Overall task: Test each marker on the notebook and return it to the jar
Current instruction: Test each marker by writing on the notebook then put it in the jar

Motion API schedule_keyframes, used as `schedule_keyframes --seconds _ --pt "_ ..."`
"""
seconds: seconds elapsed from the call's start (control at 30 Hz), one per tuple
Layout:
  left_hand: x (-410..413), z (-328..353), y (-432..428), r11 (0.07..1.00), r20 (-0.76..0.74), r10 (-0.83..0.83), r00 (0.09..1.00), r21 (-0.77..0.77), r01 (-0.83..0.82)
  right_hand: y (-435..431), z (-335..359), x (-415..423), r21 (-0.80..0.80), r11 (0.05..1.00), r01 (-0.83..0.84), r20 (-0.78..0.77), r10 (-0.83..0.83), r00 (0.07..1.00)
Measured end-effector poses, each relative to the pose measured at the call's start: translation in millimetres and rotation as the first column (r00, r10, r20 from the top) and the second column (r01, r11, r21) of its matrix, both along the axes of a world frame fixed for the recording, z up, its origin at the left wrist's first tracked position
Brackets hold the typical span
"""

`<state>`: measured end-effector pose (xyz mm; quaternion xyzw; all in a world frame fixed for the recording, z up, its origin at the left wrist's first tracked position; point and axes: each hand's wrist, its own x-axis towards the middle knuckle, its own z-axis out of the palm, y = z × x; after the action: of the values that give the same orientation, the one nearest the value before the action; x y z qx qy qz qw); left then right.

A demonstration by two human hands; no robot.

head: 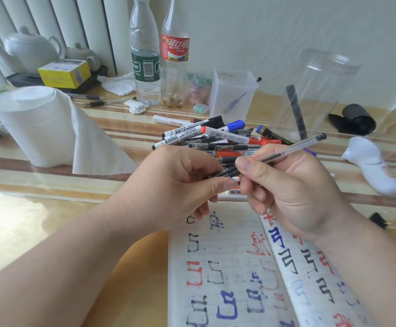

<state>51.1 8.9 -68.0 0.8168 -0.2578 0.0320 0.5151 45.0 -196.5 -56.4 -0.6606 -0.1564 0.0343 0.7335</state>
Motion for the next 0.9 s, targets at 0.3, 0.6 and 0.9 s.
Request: schedule_keyframes --seconds 0.3,0.6,0.9 --pt "0.4 -1.7 -7.0 1.0 -0.179 0.006 0.984 0.021 -0.002 -11.5 3.7 6.5 0.254 0.936 0.242 -0.07 -0.232 0.97" --pt "3.7 0.5 -3.2 0.989 -0.241 0.144 0.96 0.072 -0.13 -15.6 32.1 -4.5 0.063 0.909 0.411 0.262 -0.412 0.872" --pt "9.4 1.6 2.9 0.99 -0.302 0.137 0.943 0.058 -0.125 -12.6 77.1 65.0 -0.139 0.703 0.698 0.454 -0.581 0.676"
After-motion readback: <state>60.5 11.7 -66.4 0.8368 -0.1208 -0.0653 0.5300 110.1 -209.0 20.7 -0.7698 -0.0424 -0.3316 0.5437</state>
